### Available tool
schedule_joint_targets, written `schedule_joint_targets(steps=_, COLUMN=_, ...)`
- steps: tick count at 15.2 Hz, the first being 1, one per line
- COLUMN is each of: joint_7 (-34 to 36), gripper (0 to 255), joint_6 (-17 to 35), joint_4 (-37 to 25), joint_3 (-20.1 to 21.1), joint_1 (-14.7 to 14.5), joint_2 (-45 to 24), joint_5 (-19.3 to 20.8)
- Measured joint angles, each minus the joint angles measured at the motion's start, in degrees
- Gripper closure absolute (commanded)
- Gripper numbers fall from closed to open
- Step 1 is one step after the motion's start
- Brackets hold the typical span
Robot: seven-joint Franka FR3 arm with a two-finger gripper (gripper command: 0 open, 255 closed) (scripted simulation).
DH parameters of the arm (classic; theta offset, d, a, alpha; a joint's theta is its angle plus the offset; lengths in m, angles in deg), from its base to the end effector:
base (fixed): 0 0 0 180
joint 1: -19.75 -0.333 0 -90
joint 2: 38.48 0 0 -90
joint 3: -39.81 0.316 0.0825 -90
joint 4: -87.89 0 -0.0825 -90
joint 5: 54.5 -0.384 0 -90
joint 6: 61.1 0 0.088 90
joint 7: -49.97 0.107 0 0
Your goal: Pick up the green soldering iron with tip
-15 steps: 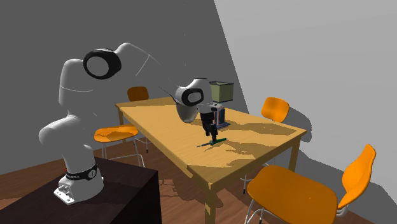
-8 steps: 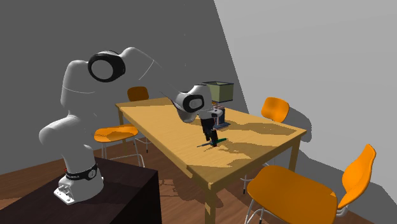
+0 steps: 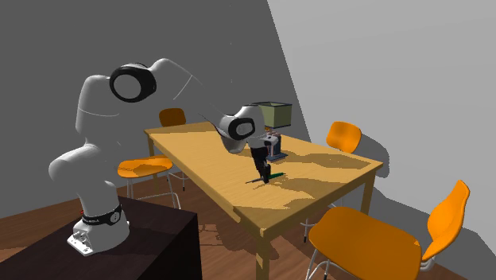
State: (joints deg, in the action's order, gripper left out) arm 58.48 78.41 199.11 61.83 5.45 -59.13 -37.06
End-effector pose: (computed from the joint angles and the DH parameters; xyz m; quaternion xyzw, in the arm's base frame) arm 0.5170 0.3627 0.3258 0.9406 0.3262 0.0942 0.0073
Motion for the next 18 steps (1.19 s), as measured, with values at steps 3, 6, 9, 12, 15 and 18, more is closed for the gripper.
schedule_joint_targets(steps=3, joint_7=0.0, gripper=255, joint_6=-0.3, joint_4=-0.1, joint_3=0.0, joint_1=0.0, joint_2=0.0, joint_5=0.0)
schedule_joint_targets(steps=6, joint_7=-0.6, gripper=255, joint_6=-1.7, joint_4=-0.4, joint_3=0.4, joint_1=0.3, joint_2=1.1, joint_5=-0.9)
schedule_joint_targets(steps=9, joint_7=-1.4, gripper=255, joint_6=-3.5, joint_4=-1.1, joint_3=0.8, joint_1=0.6, joint_2=2.2, joint_5=-1.8)
schedule_joint_targets(steps=12, joint_7=-2.2, gripper=255, joint_6=-5.5, joint_4=-2.2, joint_3=1.2, joint_1=0.9, joint_2=3.2, joint_5=-2.7)
schedule_joint_targets(steps=15, joint_7=-2.7, gripper=255, joint_6=-7.4, joint_4=-3.0, joint_3=1.5, joint_1=1.0, joint_2=4.4, joint_5=-3.5)
schedule_joint_targets(steps=18, joint_7=-3.4, gripper=255, joint_6=-9.0, joint_4=-3.7, joint_3=1.8, joint_1=1.3, joint_2=5.5, joint_5=-4.3)
